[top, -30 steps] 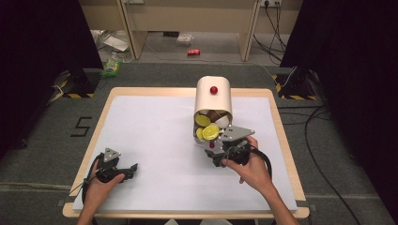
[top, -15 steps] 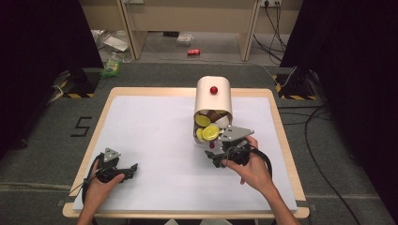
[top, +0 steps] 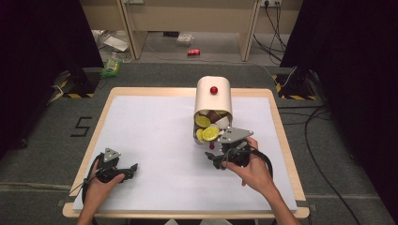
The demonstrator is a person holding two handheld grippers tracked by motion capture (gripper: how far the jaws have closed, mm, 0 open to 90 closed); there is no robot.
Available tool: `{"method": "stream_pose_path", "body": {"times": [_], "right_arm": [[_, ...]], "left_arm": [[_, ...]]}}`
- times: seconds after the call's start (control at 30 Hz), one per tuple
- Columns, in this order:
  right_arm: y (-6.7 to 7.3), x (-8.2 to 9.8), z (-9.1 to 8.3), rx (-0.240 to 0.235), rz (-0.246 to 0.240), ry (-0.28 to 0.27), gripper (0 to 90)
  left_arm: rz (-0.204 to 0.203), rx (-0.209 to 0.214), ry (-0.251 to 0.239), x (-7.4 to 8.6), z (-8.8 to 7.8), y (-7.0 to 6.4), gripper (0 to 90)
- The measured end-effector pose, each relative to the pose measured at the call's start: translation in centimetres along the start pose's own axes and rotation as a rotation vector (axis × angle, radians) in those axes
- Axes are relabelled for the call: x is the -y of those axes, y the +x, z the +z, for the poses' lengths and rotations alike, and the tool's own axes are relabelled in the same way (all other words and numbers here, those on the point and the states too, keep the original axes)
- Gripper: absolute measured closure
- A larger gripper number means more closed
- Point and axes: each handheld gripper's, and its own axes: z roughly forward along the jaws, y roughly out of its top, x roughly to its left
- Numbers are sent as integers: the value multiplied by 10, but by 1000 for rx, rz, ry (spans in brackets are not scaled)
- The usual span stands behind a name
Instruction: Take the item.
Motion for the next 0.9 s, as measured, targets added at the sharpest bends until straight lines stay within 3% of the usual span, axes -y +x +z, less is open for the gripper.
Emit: {"method": "stream_pose_path", "body": {"times": [0.9], "right_arm": [[2, 0, -2, 2, 7, 16, 322]], "left_arm": [[0, 0, 0, 0, 0, 0, 109]]}}
